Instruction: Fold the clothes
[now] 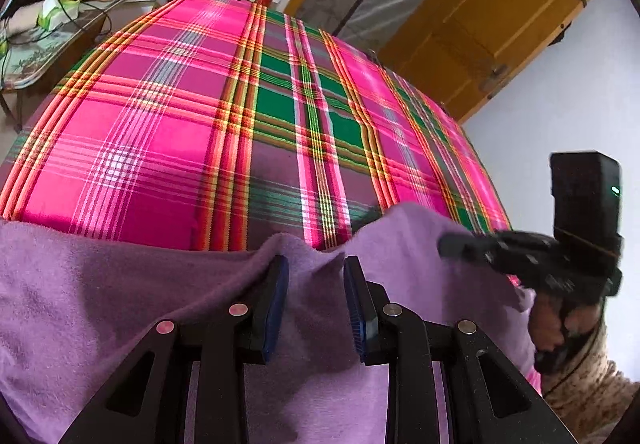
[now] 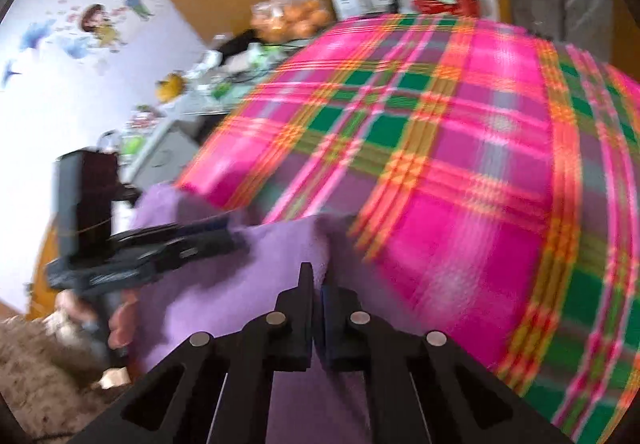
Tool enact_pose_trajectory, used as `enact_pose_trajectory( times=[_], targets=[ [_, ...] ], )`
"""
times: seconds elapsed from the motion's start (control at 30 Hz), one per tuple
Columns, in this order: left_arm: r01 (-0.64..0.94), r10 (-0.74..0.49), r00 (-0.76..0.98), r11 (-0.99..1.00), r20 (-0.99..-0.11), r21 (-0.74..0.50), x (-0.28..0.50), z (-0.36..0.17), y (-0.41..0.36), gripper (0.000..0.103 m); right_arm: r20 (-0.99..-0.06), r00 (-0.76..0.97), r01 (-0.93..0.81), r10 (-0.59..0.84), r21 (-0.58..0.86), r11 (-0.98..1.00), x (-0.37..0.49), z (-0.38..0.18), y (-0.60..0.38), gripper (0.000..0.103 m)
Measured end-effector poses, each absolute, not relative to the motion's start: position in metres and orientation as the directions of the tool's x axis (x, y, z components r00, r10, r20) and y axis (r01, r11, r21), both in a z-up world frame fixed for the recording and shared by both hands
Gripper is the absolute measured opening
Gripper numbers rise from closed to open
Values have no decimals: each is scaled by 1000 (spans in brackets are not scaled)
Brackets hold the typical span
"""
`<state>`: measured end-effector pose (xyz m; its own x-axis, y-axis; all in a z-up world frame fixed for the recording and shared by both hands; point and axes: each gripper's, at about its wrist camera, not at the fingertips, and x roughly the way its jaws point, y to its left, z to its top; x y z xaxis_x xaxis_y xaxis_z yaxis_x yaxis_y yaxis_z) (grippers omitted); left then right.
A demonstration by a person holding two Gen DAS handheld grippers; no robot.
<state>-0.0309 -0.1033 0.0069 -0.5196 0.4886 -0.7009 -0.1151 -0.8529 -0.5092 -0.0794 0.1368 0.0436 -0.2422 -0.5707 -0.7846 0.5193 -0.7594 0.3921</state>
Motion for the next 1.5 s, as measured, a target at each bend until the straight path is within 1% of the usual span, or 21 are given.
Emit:
enact_pose_trajectory(
  times=[0.17, 0.27, 0.4, 0.43, 0.6, 0.73, 0.83, 1.0, 1.07, 1.13, 1.2, 1.27, 1.33, 1.4, 1.5],
  targets=[
    [-114, 490, -525, -850, -695, -514, -33, 6, -105, 29, -805, -190, 487, -562, 420, -766, -102, 24, 135, 4],
    [-113, 490, -527, -850, -695, -514, -34, 6, -105, 29, -795, -196, 457, -574, 444, -771, -112, 16, 137, 4],
    [-109, 478, -528, -858, -702, -502, -34, 8, -104, 29, -811, -262, 423, -523, 391, -818, -120, 17, 144, 5],
    [-107, 470, -530, -863, -705, -494, -34, 9, -104, 29, -811, -276, 422, -515, 379, -824, -119, 21, 148, 6],
    [-89, 436, -548, -879, -714, -468, -32, 15, -107, 29, -766, -403, 421, -501, 331, -845, -97, 55, 181, 7],
    [-104, 428, -566, -885, -705, -454, -27, 25, -103, 30, -746, -502, 355, -437, 283, -891, -58, 72, 232, 7],
    [-139, 442, -564, -883, -697, -448, -25, 31, -93, 30, -741, -553, 281, -381, 264, -922, -24, 73, 272, 8],
    [-207, 473, -535, -877, -700, -434, -23, 36, -65, 30, -777, -569, 159, -270, 218, -963, 11, 55, 313, 11],
    [-239, 484, -516, -874, -707, -424, -23, 35, -51, 30, -762, -587, 132, -275, 245, -961, 22, 51, 323, 14],
    [-254, 483, -498, -875, -720, -412, -23, 32, -42, 30, -743, -595, 160, -306, 264, -951, 29, 49, 319, 24],
    [-260, 480, -481, -877, -734, -404, -23, 29, -35, 30, -749, -597, 184, -286, 219, -958, 31, 47, 313, 25],
    [-262, 476, -470, -879, -743, -398, -23, 25, -31, 30, -749, -597, 200, -288, 208, -957, 29, 45, 311, 28],
    [-257, 465, -462, -885, -755, -388, -24, 20, -28, 30, -755, -575, 216, -315, 231, -949, 25, 41, 310, 40],
    [-248, 462, -456, -887, -761, -391, -24, 17, -29, 30, -771, -557, 229, -309, 215, -949, 21, 34, 306, 44],
    [-243, 462, -449, -887, -765, -394, -24, 15, -28, 29, -786, -551, 236, -279, 174, -956, 17, 26, 300, 45]
  ],
)
